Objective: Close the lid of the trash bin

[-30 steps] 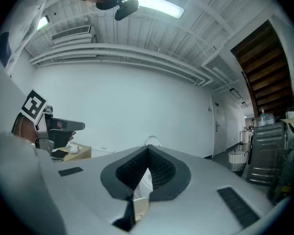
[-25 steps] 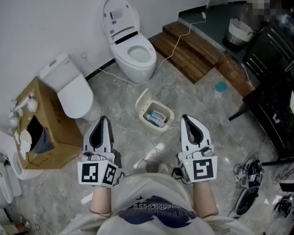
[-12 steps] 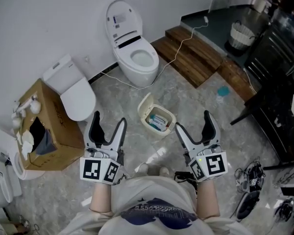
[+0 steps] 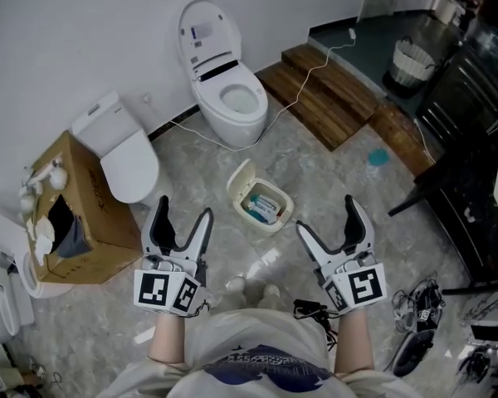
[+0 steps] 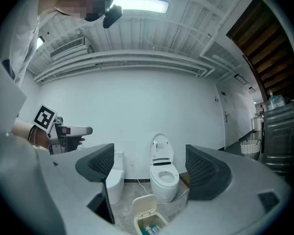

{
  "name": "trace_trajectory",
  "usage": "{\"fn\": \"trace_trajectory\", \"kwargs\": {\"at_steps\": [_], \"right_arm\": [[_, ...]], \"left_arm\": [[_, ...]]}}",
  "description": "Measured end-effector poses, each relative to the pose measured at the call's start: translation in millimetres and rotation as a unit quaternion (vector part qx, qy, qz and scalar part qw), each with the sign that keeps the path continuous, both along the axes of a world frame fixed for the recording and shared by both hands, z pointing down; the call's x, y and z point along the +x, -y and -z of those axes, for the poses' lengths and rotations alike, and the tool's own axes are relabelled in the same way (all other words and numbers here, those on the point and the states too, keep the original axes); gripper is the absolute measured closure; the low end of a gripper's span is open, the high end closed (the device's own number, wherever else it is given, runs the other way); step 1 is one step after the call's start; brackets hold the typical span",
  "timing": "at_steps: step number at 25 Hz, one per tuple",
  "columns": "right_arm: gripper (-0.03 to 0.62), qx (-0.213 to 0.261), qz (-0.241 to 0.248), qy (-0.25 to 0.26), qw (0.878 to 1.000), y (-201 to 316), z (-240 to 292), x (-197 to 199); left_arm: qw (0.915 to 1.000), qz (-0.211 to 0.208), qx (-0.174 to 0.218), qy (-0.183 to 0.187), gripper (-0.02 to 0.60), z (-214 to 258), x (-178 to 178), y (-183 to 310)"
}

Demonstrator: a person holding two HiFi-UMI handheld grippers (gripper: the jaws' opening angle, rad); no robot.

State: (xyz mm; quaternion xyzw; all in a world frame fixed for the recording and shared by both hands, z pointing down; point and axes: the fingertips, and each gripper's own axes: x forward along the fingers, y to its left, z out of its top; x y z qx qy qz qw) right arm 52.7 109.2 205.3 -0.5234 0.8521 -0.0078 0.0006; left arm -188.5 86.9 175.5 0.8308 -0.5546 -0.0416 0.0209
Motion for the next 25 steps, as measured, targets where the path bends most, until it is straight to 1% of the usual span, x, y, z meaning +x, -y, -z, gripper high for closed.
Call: {"fn": "trace_trajectory", "kwargs": {"at_steps": [9,13,16,19,25], "right_arm": [[0.155,-0.005,0.048,-0.029,0.998,12.1,-11.1,32.2],[0.164,-0.006,0.059,-0.039,0.997,21.4,-15.2,35.6],[0.169,-0.009,0.065,-0.043,0.997,32.1,-18.8,27.6],[0.172,-0.010,0.069,-0.046,0.996,46.5,-22.7,12.3],[0.173,-0.012,0.070,-0.066,0.995,83.9,-28.1,-17.7]], "left_arm": [[0.9997,0.021,-0.011,-0.002,0.222,-13.2,37.3,1.4],[0.9995,0.023,-0.023,0.001,0.222,-22.7,41.3,2.4],[0.9992,0.025,-0.032,0.000,0.222,-28.7,36.8,9.6],[0.9992,0.022,-0.033,-0.003,0.222,-31.6,29.4,24.8],[0.9994,-0.001,-0.032,-0.015,0.222,-37.9,19.2,76.8]]}}
